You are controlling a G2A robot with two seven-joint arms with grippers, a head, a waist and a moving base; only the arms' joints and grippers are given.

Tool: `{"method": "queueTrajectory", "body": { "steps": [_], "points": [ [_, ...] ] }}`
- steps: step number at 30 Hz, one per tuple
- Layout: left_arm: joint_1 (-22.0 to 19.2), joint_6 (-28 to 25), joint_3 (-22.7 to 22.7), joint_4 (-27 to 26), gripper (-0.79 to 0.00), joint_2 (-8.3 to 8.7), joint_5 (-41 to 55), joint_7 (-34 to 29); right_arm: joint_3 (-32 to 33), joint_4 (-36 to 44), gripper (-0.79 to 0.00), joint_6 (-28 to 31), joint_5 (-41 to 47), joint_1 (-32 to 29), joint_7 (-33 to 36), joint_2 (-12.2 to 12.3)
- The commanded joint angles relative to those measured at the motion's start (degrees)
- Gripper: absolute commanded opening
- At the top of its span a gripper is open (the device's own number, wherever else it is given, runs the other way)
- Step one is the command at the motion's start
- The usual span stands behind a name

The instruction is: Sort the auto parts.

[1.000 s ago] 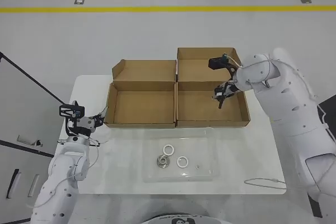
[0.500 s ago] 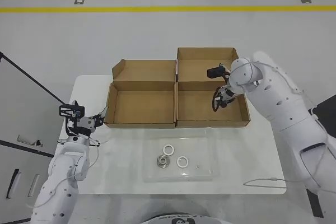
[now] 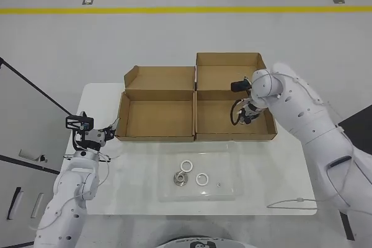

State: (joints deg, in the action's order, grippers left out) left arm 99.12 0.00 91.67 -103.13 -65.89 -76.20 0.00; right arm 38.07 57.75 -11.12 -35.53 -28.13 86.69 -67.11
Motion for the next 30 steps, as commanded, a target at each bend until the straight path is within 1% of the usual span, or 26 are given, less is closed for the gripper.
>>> {"method": "queueTrajectory", "body": {
  "steps": [1, 11, 16, 19, 26, 30],
  "points": [
    [0.0, 0.0, 0.0, 0.0, 0.0, 0.0, 0.0, 0.0, -0.1, -0.31, -0.785, -0.09, -0.26, 0.0, -0.03, -0.11],
    [0.0, 0.0, 0.0, 0.0, 0.0, 0.0, 0.0, 0.0, 0.09, -2.03, -0.785, 0.15, -1.38, -0.51, 0.42, -0.23],
    [0.0, 0.0, 0.0, 0.0, 0.0, 0.0, 0.0, 0.0, -0.06, -2.55, -0.785, 0.09, -3.95, -0.66, 0.04, -0.09],
    [0.0, 0.0, 0.0, 0.0, 0.0, 0.0, 0.0, 0.0, -0.11, -1.98, -0.785, 0.25, -6.13, -0.91, -1.36, 0.06],
    [0.0, 0.0, 0.0, 0.0, 0.0, 0.0, 0.0, 0.0, 1.8, 0.24, -0.785, 1.19, -8.12, -2.68, -6.46, 0.83],
    [0.0, 0.0, 0.0, 0.0, 0.0, 0.0, 0.0, 0.0, 2.92, 2.23, -0.785, 1.52, -9.08, -3.92, -7.48, 1.34]
  ]
}}
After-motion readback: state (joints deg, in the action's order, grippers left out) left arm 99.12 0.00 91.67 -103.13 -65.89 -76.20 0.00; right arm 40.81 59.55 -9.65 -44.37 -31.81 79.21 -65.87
